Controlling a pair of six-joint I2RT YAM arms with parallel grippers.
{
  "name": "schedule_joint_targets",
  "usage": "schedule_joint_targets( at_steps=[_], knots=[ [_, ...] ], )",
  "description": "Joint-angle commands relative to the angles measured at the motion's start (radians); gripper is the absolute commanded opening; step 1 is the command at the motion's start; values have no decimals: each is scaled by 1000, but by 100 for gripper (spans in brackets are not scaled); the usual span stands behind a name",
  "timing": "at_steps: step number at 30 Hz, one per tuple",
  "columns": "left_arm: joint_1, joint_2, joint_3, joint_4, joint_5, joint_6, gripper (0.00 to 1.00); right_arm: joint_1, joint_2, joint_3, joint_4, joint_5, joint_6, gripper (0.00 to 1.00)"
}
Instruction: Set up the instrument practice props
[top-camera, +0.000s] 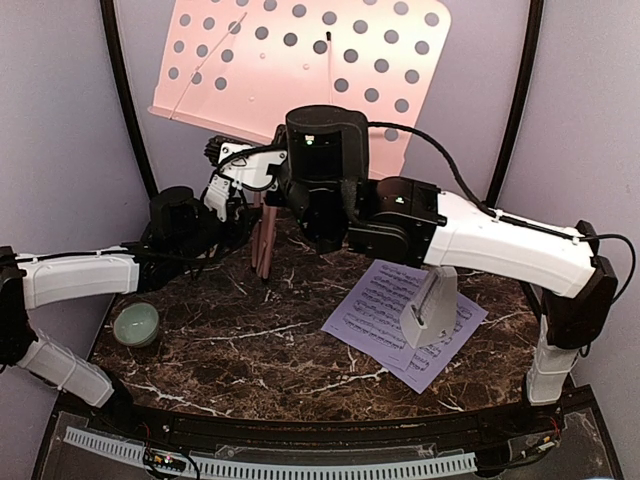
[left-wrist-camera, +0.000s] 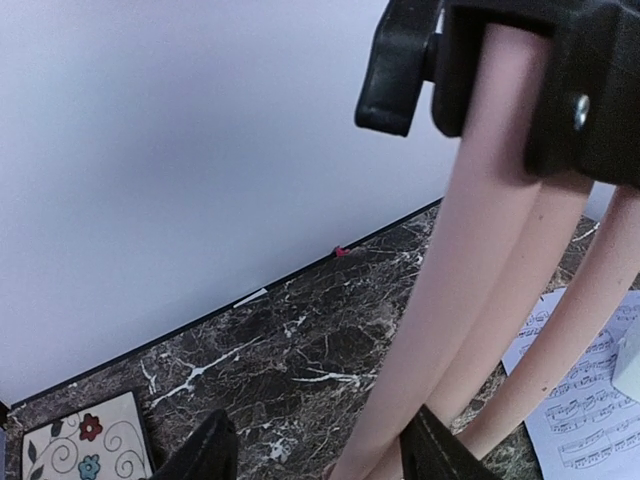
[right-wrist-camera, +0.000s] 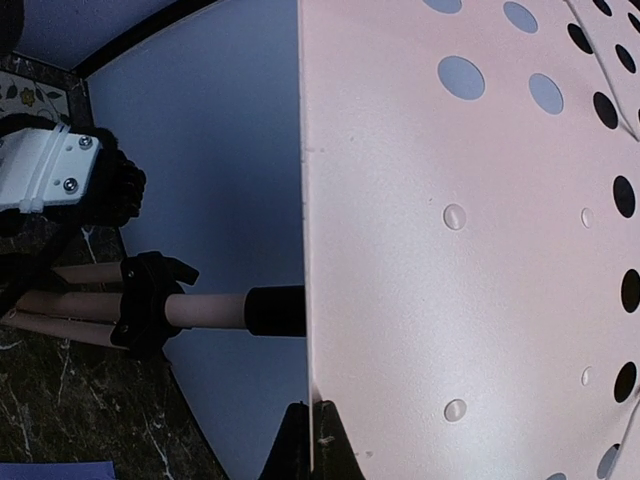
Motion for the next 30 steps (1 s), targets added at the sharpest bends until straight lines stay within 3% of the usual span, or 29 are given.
schedule_joint_targets(
  at_steps=[1, 4, 9, 17, 25, 30],
  knots=[
    [4, 47, 39, 15, -155, -133, 56, 39, -91, 149, 349, -2, 50, 0],
    [-18, 80, 31, 69, -189, -172, 58, 45, -69, 182, 334, 8, 71, 0],
    [-21, 130, 43, 80, -148, -101, 59, 48, -63, 187, 297, 11, 91, 0],
    [-21, 124, -15, 81, -26, 105, 50, 49, -101, 175, 279, -24, 106, 0],
    [-47, 173, 13, 37, 41, 37, 47, 54, -84, 202, 253, -29, 99, 0],
    [-124, 199, 21, 6, 42, 202, 43, 58, -70, 217, 281, -17, 33, 0]
  ],
)
